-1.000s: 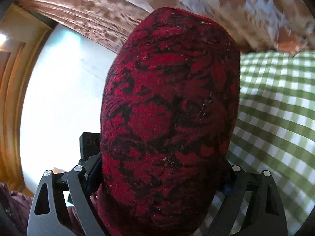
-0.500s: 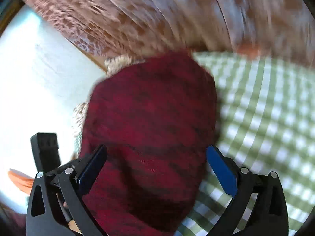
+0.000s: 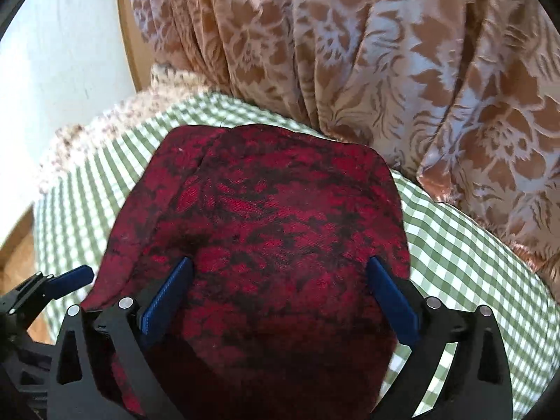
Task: Fold small clothes
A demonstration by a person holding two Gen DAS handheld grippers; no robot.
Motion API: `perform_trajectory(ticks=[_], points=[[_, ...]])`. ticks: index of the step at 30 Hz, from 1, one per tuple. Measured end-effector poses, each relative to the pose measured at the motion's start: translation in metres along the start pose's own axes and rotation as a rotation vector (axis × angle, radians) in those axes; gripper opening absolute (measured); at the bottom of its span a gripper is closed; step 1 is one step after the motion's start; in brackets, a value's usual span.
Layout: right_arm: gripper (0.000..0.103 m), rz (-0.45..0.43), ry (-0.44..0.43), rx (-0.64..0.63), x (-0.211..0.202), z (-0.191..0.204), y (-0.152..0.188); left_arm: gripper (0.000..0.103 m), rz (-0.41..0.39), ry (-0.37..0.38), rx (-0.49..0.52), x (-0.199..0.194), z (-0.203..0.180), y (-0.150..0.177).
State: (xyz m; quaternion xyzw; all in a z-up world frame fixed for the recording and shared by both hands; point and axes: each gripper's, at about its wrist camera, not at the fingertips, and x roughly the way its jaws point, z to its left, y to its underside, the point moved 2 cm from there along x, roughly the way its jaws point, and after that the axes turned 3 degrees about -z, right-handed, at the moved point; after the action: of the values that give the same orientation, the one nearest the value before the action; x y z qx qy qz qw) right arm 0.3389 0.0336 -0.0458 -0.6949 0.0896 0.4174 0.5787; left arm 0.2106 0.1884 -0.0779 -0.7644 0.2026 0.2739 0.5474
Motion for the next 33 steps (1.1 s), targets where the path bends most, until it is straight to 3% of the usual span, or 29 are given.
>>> perform_trajectory(ticks=[5, 11, 21, 33], points=[[0.098, -0.086, -0.012, 0.105, -0.047, -0.003, 0.012, 0.093, -0.056, -0.064, 0.017, -0.027, -0.006, 0.005], [0.099, -0.128, 0.076, 0.119, -0.094, 0.000, 0.048, 0.099, -0.110, -0.136, 0.036, -0.063, -0.016, 0.015], [0.099, -0.123, 0.160, 0.166, -0.125, -0.005, 0.109, 0.100, -0.126, -0.208, 0.056, -0.099, -0.028, 0.044], [0.099, -0.163, 0.195, 0.166, -0.153, 0.000, 0.132, 0.101, -0.143, -0.240, 0.074, -0.123, -0.038, 0.062]])
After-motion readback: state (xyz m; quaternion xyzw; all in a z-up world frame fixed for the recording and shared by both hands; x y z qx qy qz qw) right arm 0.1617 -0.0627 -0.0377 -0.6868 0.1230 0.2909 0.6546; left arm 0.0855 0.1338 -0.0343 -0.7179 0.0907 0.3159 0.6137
